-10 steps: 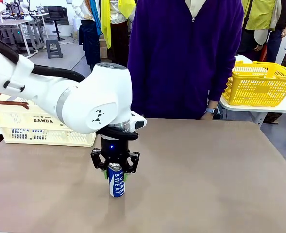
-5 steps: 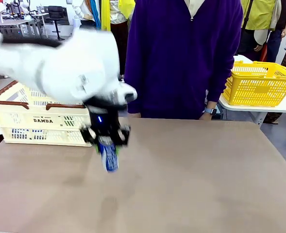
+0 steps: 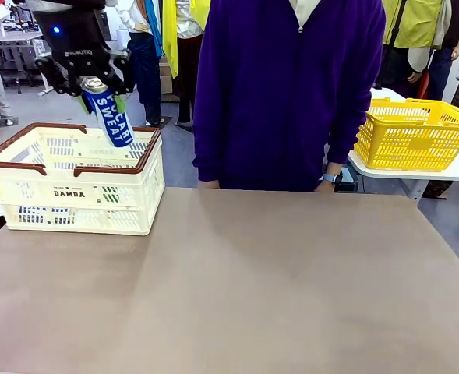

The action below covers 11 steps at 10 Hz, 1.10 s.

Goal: Place the drinks into the Shopping basket.
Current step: Pick up one drink and place it into the Shopping basket.

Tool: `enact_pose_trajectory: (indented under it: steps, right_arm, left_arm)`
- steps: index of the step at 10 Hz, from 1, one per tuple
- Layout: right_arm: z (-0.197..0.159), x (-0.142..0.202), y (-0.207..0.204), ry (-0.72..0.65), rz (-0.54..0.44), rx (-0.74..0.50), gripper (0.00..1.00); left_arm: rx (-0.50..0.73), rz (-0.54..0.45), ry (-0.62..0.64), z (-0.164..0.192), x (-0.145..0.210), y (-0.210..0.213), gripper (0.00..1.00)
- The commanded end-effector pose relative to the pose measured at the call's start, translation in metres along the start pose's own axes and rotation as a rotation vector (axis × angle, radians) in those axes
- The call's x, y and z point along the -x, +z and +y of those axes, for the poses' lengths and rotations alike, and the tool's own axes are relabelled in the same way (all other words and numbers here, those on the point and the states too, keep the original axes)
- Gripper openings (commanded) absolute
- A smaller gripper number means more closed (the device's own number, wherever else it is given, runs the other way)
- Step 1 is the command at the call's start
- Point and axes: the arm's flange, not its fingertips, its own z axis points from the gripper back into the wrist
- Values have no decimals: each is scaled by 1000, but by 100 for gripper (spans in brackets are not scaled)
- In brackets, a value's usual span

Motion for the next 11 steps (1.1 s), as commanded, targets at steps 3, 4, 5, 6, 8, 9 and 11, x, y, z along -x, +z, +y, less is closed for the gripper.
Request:
enact_pose_trajectory:
  steps: [3, 4, 5, 6, 8, 9, 11]
  right_arm:
    - [3, 2, -1, -5, -3, -15, 100]
    - [3, 2, -1, -5, -3, -15, 100]
    - [3, 2, -1, -5, -3, -15, 100]
    - [3, 2, -1, -5, -3, -15, 100]
    - [3, 2, -1, -5, -3, -15, 100]
    - [3, 2, -1, -5, -3, -15, 100]
    - [3, 2, -1, -5, -3, -15, 100]
  left_arm:
    - [-1, 25, -20, -8, 7, 3, 0]
    - [-4, 15, -8, -3, 2, -4, 0]
    - [-28, 81, 55, 5, -38, -12, 0]
    - [-18, 96, 54, 27, -90, -21, 0]
    - [-54, -23, -86, 46, -146, -71, 0]
    - [7, 15, -176, 51, -160, -105, 0]
    - [48, 124, -196, 55, -165, -163, 0]
